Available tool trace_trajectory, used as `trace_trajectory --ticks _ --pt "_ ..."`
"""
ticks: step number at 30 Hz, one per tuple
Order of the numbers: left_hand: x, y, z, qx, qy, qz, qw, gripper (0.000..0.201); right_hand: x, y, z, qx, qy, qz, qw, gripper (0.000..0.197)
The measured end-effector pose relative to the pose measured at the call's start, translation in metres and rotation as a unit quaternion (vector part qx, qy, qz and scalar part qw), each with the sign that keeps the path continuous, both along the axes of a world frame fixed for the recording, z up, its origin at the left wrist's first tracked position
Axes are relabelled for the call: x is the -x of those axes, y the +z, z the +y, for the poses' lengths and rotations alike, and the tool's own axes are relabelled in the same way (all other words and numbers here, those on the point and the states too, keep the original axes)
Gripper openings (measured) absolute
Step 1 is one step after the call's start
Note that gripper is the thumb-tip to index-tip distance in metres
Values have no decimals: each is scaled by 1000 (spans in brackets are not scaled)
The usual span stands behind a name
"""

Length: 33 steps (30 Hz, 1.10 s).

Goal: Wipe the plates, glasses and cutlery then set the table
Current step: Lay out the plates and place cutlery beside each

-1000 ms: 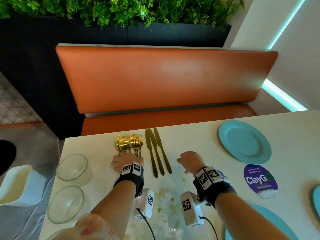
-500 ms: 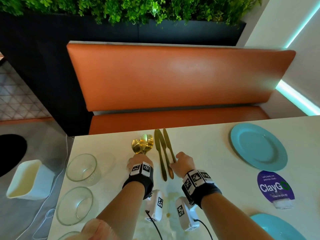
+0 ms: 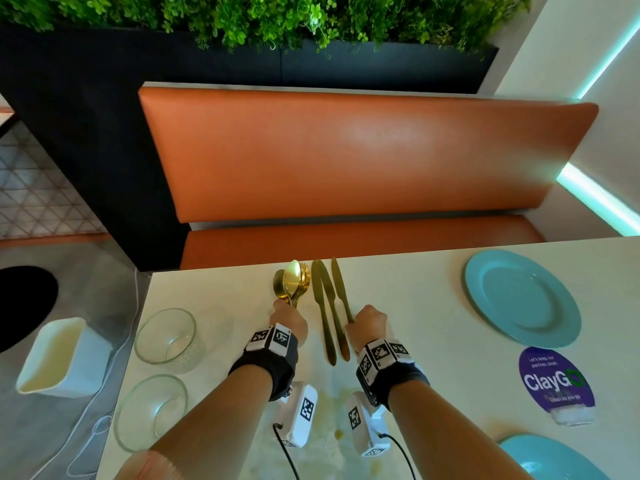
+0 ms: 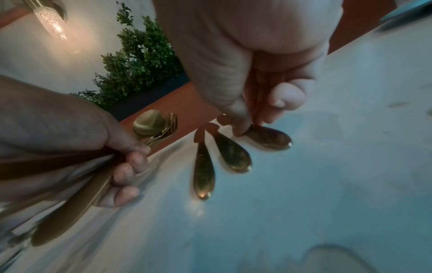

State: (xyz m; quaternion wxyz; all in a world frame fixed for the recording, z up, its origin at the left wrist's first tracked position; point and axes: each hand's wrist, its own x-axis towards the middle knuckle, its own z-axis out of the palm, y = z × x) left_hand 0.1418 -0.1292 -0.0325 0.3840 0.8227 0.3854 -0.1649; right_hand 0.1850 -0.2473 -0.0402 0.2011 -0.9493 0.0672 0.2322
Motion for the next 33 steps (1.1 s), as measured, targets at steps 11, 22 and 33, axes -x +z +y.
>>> trace_trajectory --ticks 11,22,33 --pt "-4 0 -15 199 88 -72 973 18 0 4 -9 9 -8 53 999 14" --pt "2 2 -15 140 52 -61 987 38 2 20 -8 -201 24 126 971 26" --pt "20 -3 2 149 -4 -97 984 30 16 22 5 -242 95 174 950 17"
